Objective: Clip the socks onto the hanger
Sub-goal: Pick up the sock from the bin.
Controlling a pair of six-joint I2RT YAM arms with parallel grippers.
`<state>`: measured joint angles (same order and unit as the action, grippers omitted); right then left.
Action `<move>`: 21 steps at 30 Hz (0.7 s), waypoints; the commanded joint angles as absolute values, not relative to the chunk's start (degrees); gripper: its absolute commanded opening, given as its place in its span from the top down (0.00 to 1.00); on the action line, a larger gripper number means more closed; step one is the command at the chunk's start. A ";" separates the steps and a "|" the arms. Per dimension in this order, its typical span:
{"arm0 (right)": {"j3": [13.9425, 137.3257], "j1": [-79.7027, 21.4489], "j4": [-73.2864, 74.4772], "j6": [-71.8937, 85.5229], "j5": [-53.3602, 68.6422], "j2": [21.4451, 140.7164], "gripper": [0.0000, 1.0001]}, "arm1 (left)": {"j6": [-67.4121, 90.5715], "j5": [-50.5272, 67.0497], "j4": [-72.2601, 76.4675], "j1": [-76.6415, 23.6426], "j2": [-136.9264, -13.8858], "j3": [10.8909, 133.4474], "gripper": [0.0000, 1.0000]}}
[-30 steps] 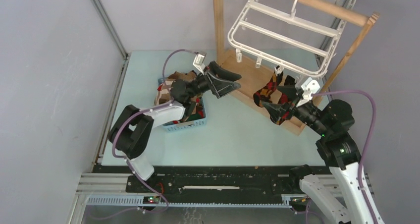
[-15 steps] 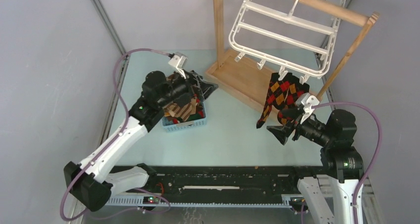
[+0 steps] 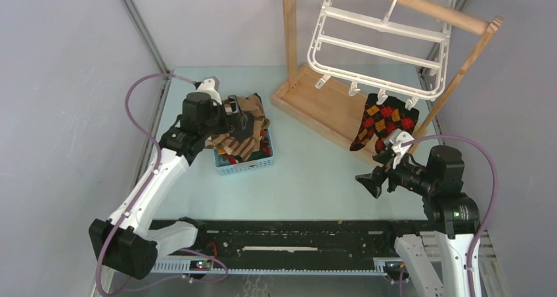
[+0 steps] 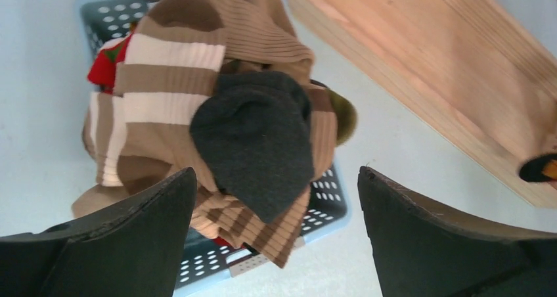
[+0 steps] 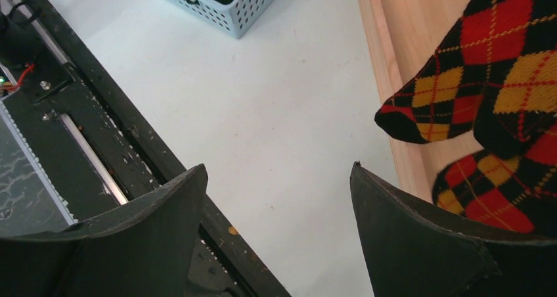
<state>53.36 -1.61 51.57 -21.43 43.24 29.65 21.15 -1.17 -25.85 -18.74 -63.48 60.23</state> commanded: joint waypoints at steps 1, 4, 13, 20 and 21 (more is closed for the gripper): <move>52.06 -2.03 52.87 -23.82 40.50 30.54 0.12 | 21.05 -6.06 -27.62 -16.47 -66.69 63.50 0.10; 51.16 -2.26 51.03 -22.32 40.97 30.41 0.13 | 20.34 -4.31 -27.94 -13.96 -70.04 64.61 0.27; 48.62 -1.72 47.32 -18.64 42.02 28.74 0.14 | 19.64 4.49 -27.61 -9.76 -78.50 67.53 0.50; 46.75 -0.35 45.55 -16.78 43.74 27.30 0.14 | 21.61 8.28 -27.11 -9.76 -78.68 67.42 0.60; 46.53 -0.35 45.27 -16.64 43.91 27.20 0.14 | 21.69 8.45 -27.07 -9.76 -78.43 67.35 0.64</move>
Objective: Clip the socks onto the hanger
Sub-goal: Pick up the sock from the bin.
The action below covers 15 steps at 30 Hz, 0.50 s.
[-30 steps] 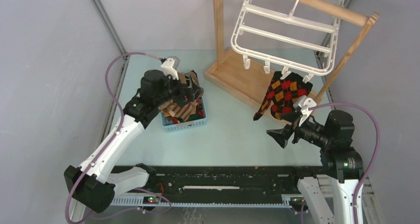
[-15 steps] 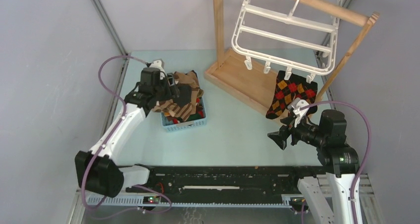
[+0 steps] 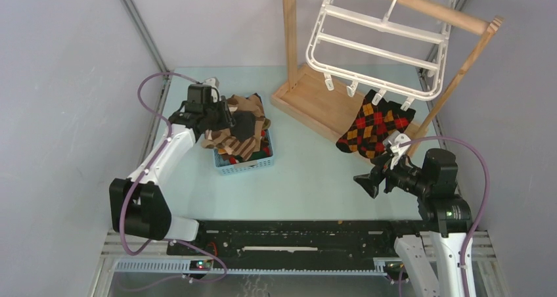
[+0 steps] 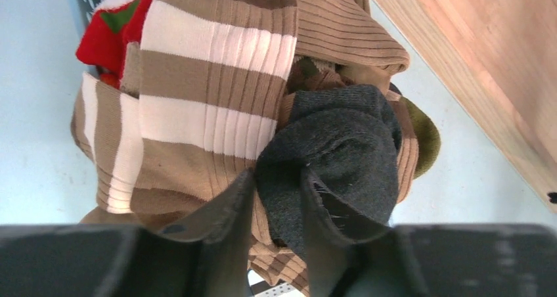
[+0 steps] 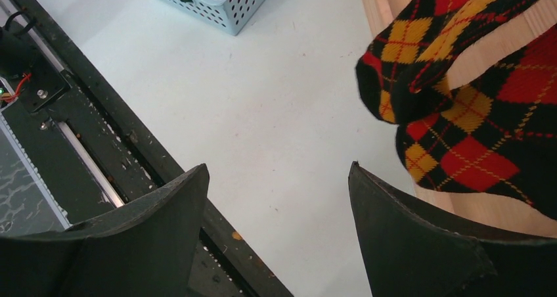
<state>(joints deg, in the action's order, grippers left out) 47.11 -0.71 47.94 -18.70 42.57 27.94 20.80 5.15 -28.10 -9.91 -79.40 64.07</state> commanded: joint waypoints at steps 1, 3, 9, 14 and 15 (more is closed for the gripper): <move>46.39 -0.35 44.98 -16.47 44.06 27.08 0.14 | 21.68 8.52 -27.07 -9.76 -78.55 67.34 0.70; 46.07 -0.35 44.19 -16.02 44.50 27.07 0.14 | 21.71 8.69 -27.32 -9.76 -78.93 67.32 0.74; 45.97 -0.35 43.40 -15.73 45.55 27.35 0.14 | 21.80 8.74 -28.15 -9.76 -77.76 68.12 0.89; 45.97 -0.35 43.13 -15.67 47.18 27.42 0.14 | 20.89 9.14 -29.05 -9.76 -75.74 69.74 0.99; 45.94 -0.40 42.99 -15.80 47.72 27.28 0.14 | 20.84 9.48 -29.09 -9.76 -75.23 69.82 1.00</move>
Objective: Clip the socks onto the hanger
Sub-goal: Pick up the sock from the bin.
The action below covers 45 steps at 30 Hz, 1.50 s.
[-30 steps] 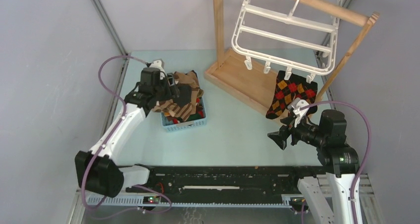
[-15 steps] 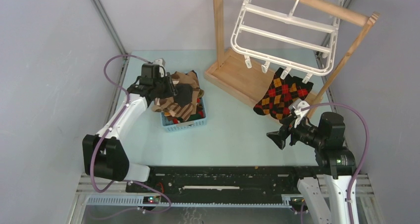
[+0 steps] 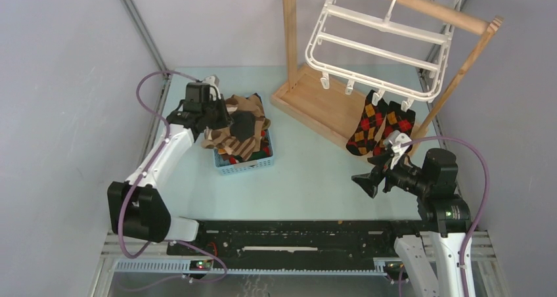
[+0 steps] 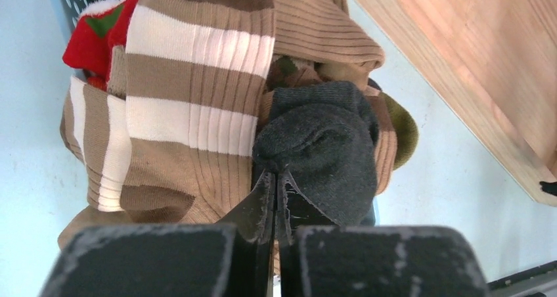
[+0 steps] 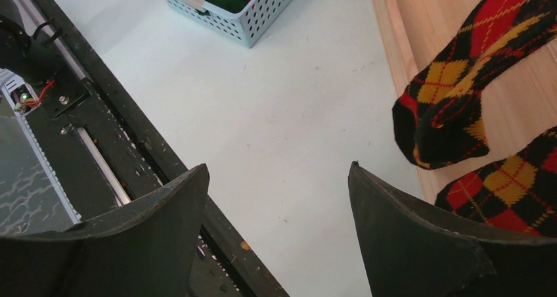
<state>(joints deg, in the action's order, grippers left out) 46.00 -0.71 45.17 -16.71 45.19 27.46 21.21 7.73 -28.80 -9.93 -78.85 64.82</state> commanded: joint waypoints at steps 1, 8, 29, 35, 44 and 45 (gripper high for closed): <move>45.96 0.35 42.65 -15.70 48.28 27.24 0.14 | 20.77 10.08 -29.16 -9.76 -74.68 69.99 1.00; 46.03 1.23 40.67 -16.37 51.48 26.87 0.14 | 18.99 19.03 -27.95 -9.76 -69.30 71.21 1.00; 49.39 -9.58 34.03 -29.27 61.66 31.08 0.15 | 19.82 36.77 -12.72 -14.75 -58.44 76.44 1.00; 49.66 -14.28 31.62 -31.57 60.38 33.20 0.15 | 18.91 35.30 -12.04 -16.79 -59.32 76.63 1.00; 49.66 -18.11 31.72 -33.35 58.22 35.47 0.15 | 13.99 14.93 -18.69 -14.66 -62.37 72.24 1.00; 49.66 -18.37 31.72 -33.39 58.08 35.87 0.15 | 13.98 13.64 -18.50 -13.93 -63.59 71.81 1.00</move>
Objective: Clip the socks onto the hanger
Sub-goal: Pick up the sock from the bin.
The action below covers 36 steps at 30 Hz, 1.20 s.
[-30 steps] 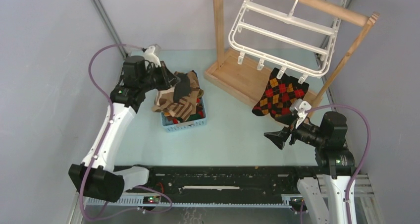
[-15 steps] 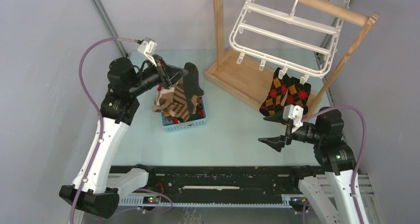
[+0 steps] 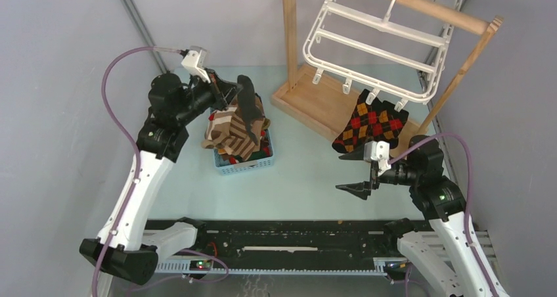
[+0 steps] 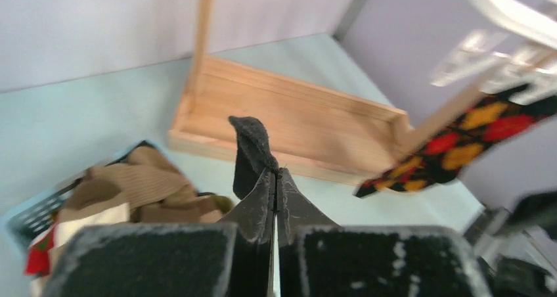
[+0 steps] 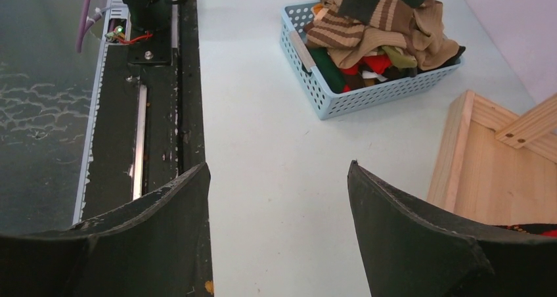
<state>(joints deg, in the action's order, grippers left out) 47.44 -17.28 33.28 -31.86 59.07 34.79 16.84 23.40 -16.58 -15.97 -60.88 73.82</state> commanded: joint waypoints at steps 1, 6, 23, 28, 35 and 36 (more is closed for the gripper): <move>49.66 -18.56 31.66 -33.47 57.98 36.17 0.15 | 13.86 12.59 -18.36 -13.21 -64.39 71.61 1.00; 49.61 -19.79 30.76 -33.33 57.18 38.77 0.15 | 13.45 8.52 -18.29 -10.18 -73.67 73.20 1.00; 46.60 -21.02 23.12 -30.31 55.57 44.45 0.15 | 9.90 12.13 -23.69 -7.15 -91.58 82.57 0.98; 46.61 -22.49 22.20 -31.51 54.84 46.56 0.15 | 11.98 14.95 -24.92 -7.04 -94.23 81.51 0.86; 46.64 -22.59 19.24 -29.07 54.49 48.31 0.14 | 9.89 12.83 -29.17 -7.08 -90.16 86.11 0.41; 46.59 -22.59 19.13 -28.99 54.41 48.40 0.14 | 9.47 12.08 -29.07 -7.04 -88.48 86.45 0.34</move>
